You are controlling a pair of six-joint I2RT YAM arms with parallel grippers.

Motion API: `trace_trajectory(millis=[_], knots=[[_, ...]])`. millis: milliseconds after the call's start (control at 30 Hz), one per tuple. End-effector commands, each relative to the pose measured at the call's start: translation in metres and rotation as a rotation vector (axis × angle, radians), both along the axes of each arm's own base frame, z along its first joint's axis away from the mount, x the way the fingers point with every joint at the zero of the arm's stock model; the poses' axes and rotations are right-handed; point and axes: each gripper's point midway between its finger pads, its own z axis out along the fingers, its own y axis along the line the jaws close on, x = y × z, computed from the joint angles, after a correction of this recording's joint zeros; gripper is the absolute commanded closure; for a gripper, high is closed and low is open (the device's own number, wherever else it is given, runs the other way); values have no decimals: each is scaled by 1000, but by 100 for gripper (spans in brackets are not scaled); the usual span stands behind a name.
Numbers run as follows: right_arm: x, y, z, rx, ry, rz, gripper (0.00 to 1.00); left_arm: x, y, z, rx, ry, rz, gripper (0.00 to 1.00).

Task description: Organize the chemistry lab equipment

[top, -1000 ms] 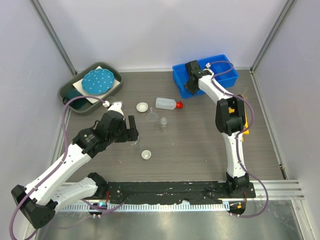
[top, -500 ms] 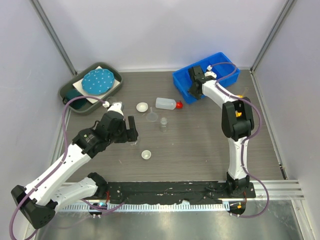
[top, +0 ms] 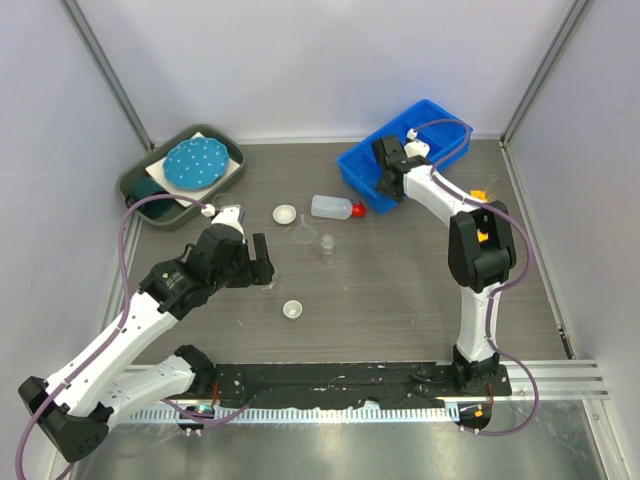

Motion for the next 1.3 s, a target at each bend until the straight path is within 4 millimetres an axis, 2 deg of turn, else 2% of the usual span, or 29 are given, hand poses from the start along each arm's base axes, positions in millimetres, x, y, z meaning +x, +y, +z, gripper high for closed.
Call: trace_trajectory(millis=[0, 300, 567, 867, 1000, 1267], knots=[[18, -7, 76, -59, -205, 16, 99, 1, -2, 16, -33, -34, 0, 16], [4, -24, 102, -120, -249, -3, 99, 2, -3, 17, -34, -35, -2, 16], [-1, -29, 127, -157, -287, 4, 99, 4, -5, 17, -32, -34, -3, 17], [-2, -31, 148, -172, -318, 13, 99, 5, -6, 14, -28, -31, -4, 17], [-3, -32, 144, -177, -307, 16, 99, 5, -6, 14, -27, -30, -4, 17], [-7, -30, 100, -192, -235, 39, 99, 3, -2, 14, -19, -29, -3, 17]])
